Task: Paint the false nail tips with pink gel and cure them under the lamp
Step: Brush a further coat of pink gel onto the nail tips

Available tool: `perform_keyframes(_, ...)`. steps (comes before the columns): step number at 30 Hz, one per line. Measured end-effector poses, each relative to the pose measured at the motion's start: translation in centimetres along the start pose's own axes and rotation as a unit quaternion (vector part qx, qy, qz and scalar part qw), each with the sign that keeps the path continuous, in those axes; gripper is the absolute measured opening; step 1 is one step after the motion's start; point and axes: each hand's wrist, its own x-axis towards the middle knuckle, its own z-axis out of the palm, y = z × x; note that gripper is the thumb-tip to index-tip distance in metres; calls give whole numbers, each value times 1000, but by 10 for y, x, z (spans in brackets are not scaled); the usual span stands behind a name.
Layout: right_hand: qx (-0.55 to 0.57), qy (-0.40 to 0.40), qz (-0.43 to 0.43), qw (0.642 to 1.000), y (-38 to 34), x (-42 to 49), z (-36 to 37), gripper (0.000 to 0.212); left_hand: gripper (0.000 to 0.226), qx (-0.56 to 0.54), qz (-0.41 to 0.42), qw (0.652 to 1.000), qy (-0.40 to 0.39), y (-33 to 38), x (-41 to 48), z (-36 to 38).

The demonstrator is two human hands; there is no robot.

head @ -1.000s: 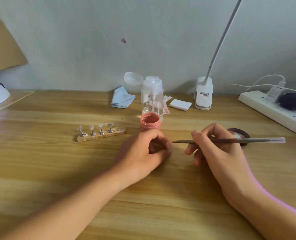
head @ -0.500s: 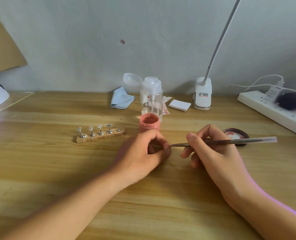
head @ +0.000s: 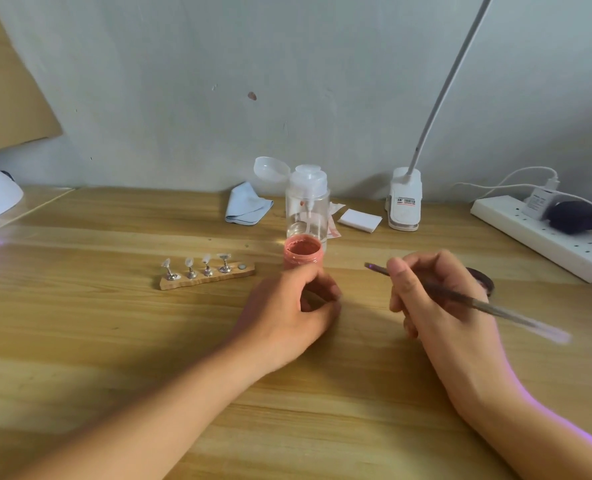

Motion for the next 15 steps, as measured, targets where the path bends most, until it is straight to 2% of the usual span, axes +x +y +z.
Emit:
perform_keyframes(3, -7, -16, 8, 1000, -5, -2, -1, 14, 17, 16, 4, 1000, 3, 2, -1, 0)
perform_keyframes(7, 38, 22, 47, 998, -12, 4, -2, 29, 15, 77, 18, 996, 38, 1, 0, -1)
perform_keyframes(9, 17, 24, 43, 999, -18, 11, 2, 28, 15, 97, 16, 994, 46, 2, 0, -1)
perform_keyframes(12, -21, -34, 41, 998, -29, 26, 17, 7, 12, 111, 8, 992, 52, 2, 1, 1)
perform_keyframes(15, -138, -77, 5, 987, -36, 46, 36, 5, 15, 86, 9, 995, 52, 1, 0, 3)
